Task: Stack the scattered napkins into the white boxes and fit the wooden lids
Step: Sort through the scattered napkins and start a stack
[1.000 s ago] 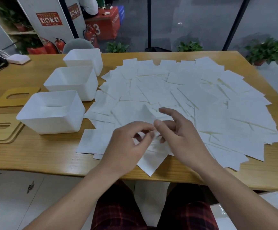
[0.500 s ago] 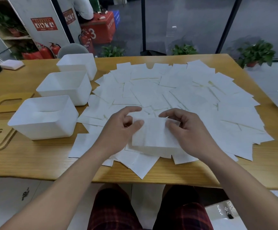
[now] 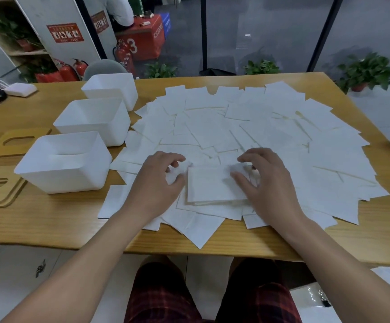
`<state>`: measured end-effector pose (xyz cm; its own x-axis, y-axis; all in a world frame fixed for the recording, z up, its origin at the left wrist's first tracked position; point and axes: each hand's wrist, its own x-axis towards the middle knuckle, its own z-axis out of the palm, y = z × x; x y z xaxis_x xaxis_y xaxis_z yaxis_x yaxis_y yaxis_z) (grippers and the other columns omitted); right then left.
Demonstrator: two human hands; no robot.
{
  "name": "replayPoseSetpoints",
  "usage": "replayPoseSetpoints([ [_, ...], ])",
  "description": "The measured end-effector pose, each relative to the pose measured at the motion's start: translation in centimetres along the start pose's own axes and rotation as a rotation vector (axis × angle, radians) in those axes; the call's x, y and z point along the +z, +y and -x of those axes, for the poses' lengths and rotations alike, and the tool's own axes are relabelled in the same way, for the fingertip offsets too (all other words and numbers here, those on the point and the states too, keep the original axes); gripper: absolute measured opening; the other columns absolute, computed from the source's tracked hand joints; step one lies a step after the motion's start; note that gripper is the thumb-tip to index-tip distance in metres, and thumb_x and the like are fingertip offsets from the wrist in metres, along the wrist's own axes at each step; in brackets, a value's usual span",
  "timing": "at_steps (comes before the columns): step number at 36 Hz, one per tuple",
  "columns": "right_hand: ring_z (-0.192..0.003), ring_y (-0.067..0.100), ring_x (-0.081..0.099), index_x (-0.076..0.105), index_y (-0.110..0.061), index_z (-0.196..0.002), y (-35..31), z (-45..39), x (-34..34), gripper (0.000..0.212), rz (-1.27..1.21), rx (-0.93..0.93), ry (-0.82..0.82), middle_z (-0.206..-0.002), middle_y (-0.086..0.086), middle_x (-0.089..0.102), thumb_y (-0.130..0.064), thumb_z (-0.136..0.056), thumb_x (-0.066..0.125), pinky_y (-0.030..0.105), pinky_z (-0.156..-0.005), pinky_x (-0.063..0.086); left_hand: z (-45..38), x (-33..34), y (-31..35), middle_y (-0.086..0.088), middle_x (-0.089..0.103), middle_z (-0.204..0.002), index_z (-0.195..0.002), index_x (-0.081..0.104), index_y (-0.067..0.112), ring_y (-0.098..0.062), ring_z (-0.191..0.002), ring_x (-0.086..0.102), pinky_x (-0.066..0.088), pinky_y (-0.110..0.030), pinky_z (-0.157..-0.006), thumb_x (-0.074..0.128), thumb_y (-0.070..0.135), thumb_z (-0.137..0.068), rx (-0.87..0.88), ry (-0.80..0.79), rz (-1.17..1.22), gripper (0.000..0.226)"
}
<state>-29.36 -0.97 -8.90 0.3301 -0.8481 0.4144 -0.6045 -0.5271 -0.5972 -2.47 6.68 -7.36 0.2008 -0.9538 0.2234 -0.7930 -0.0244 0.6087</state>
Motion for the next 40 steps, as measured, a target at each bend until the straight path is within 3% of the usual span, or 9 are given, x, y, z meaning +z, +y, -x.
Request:
replayPoseSetpoints([
  [6,-0.109,0.008,0.060,0.077,-0.019,-0.110,0.0,0.7,0.9,0.015,-0.068,-0.064,-0.017,-0.114,-0.012,0.064,-0.032,-0.104,0.070,0.031,-0.090,0.054,0.6,0.6,-1.4,0.019,0.061,-0.112,-0.125,0.071,0.031,-0.002,-0.104,0.053,0.039,-0.013,-0.086,0.077,0.037,-0.097,0.022,-0.012,-0.088,0.029],
  [9,-0.102,0.010,0.062,0.077,-0.020,-0.104,0.1,0.6,1.0,0.010,-0.091,-0.074,-0.009,-0.108,-0.013,0.065,-0.028,-0.103,0.072,0.036,-0.084,0.055,0.6,0.8,-1.5,0.016,0.064,-0.105,-0.115,0.073,0.030,-0.005,-0.098,0.056,0.046,-0.023,-0.083,0.070,0.038,-0.103,0.054,0.035,-0.154,0.015],
  [15,-0.097,0.011,0.064,0.076,-0.020,-0.098,0.2,0.8,0.8,0.006,-0.110,-0.095,0.006,-0.104,-0.013,0.066,-0.023,-0.102,0.073,0.038,-0.080,0.056,0.6,0.7,-1.2,0.015,0.067,-0.095,-0.105,0.076,0.027,-0.006,-0.085,0.061,0.054,-0.031,-0.077,0.066,0.026,-0.106,0.085,0.103,-0.174,0.011],
  [25,-0.101,0.009,0.065,0.077,-0.022,-0.115,-1.3,1.3,0.1,0.014,-0.141,-0.134,0.027,-0.113,-0.015,0.070,-0.029,-0.103,0.074,0.028,-0.089,0.052,1.4,-0.7,1.5,0.020,0.074,-0.098,-0.110,0.080,0.024,-0.005,-0.094,0.068,0.051,-0.011,-0.073,0.070,0.023,-0.107,0.000,0.286,0.153,0.011],
  [30,-0.094,0.012,0.071,0.073,-0.034,-0.124,-4.6,1.9,-0.7,0.032,-0.407,0.070,-0.142,-0.106,-0.018,0.077,-0.054,-0.101,0.063,0.024,-0.077,0.052,2.7,0.0,4.9,0.016,0.073,-0.097,-0.108,0.079,0.027,-0.014,-0.091,0.069,0.056,-0.030,-0.075,0.071,0.023,-0.106,0.103,0.226,0.201,0.009],
  [32,-0.078,0.006,0.070,0.072,-0.028,-0.126,-5.4,1.9,-0.8,0.034,-0.516,0.141,-0.206,-0.091,-0.017,0.077,-0.051,-0.104,0.061,0.015,-0.068,0.048,3.4,0.5,6.2,0.016,0.075,-0.101,-0.112,0.080,0.030,-0.015,-0.095,0.070,0.057,-0.034,-0.078,0.071,0.027,-0.106,0.123,0.103,0.258,0.012],
  [34,-0.061,0.003,0.063,0.074,-0.019,-0.109,-5.6,1.8,-0.8,0.026,-0.608,0.159,-0.215,-0.073,-0.017,0.072,-0.042,-0.108,0.061,0.012,-0.059,0.043,4.0,1.0,7.1,0.017,0.078,-0.108,-0.121,0.080,0.033,-0.015,-0.102,0.073,0.060,-0.035,-0.085,0.068,0.027,-0.108,0.126,-0.065,0.341,0.019],
  [36,-0.060,0.006,0.064,0.074,-0.018,-0.094,-5.3,1.6,-0.8,0.024,-0.624,0.172,-0.193,-0.070,-0.012,0.071,-0.034,-0.109,0.063,0.017,-0.058,0.044,4.2,1.2,7.3,0.017,0.080,-0.112,-0.127,0.079,0.030,-0.009,-0.110,0.075,0.061,-0.032,-0.096,0.066,0.020,-0.109,0.121,-0.149,0.416,0.025],
  [40,-0.057,0.014,0.060,0.071,-0.016,-0.084,-3.6,1.5,-0.6,0.027,-0.553,0.227,-0.111,-0.067,0.001,0.068,-0.026,-0.108,0.065,0.034,-0.055,0.044,3.6,1.4,6.1,0.009,0.081,-0.119,-0.135,0.075,0.020,-0.011,-0.115,0.076,0.060,-0.041,-0.105,0.062,0.007,-0.109,0.034,-0.094,0.575,0.031],
])
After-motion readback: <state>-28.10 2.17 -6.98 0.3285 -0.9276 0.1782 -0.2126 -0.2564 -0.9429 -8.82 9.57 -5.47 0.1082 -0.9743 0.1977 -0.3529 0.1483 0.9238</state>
